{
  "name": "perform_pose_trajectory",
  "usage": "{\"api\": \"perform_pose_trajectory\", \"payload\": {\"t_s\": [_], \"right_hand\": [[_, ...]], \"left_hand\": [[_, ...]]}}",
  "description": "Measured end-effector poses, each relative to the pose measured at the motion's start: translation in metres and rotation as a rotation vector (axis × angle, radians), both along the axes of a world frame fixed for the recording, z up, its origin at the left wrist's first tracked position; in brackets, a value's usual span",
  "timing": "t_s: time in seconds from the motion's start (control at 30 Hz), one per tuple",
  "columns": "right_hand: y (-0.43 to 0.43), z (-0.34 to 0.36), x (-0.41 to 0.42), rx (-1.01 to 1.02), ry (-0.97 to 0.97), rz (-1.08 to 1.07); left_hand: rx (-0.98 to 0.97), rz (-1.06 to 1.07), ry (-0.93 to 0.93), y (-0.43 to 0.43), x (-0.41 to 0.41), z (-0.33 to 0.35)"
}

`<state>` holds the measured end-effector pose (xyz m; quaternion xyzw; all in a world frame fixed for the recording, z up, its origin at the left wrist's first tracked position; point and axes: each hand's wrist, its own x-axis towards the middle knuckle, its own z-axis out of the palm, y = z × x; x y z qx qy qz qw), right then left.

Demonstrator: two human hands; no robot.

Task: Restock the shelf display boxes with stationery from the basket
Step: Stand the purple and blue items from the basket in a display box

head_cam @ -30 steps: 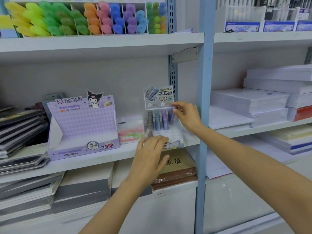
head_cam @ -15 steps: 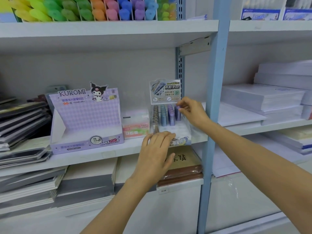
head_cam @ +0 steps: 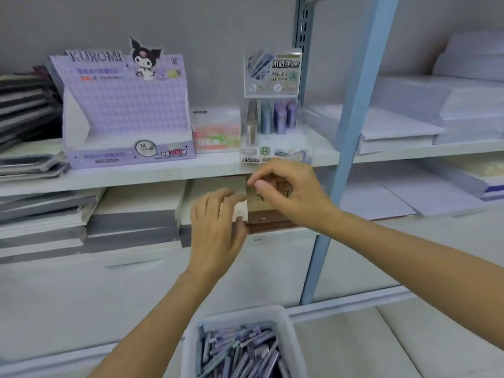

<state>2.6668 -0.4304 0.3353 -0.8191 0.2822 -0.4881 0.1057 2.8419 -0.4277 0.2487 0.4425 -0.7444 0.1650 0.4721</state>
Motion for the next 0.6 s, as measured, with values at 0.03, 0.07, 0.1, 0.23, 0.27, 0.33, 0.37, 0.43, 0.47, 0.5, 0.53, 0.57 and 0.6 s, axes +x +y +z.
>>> {"api": "perform_pose_trajectory", "payload": {"t_s": [0.03,0.07,0.1,0.23,0.27,0.33,0.37,0.43,0.47,0.5,0.53,0.57,0.6], "right_hand": [[0.006,-0.022,0.01,0.074,0.075,0.053],[0.01,-0.047,0.019,0.159,0.147,0.094],[0.011,-0.074,0.028,0.254,0.213,0.123],[0.003,-0.193,0.047,0.61,0.453,0.129],[0.004,-0.223,0.047,0.688,0.51,0.12],[0.007,-0.276,0.042,0.819,0.642,0.093],[0.01,-0.303,0.039,0.892,0.713,0.086],[0.023,-0.337,0.025,0.999,0.855,0.076],[0.029,-0.354,0.019,1.033,0.914,0.067],[0.035,-0.367,0.012,1.049,0.975,0.04],[0.041,-0.379,0.006,1.046,1.021,-0.002],[0.046,-0.387,0.0,1.024,1.047,-0.06],[0.048,-0.394,-0.005,1.005,1.056,-0.116]], "left_hand": [[0.079,0.013,0.004,0.004,0.008,-0.025],[0.173,0.026,-0.009,0.009,0.017,-0.053],[0.279,0.039,-0.029,0.015,0.027,-0.081],[0.834,0.07,-0.121,0.054,0.066,-0.194],[0.952,0.085,-0.174,0.065,0.074,-0.218],[1.111,0.105,-0.288,0.083,0.085,-0.257],[1.18,0.108,-0.316,0.092,0.089,-0.271],[1.224,0.102,-0.335,0.108,0.094,-0.284],[1.245,0.102,-0.384,0.112,0.095,-0.288],[1.22,0.089,-0.398,0.116,0.097,-0.295],[1.167,0.08,-0.379,0.119,0.097,-0.3],[1.134,0.087,-0.355,0.121,0.097,-0.305],[1.134,0.099,-0.328,0.121,0.097,-0.308]]}}
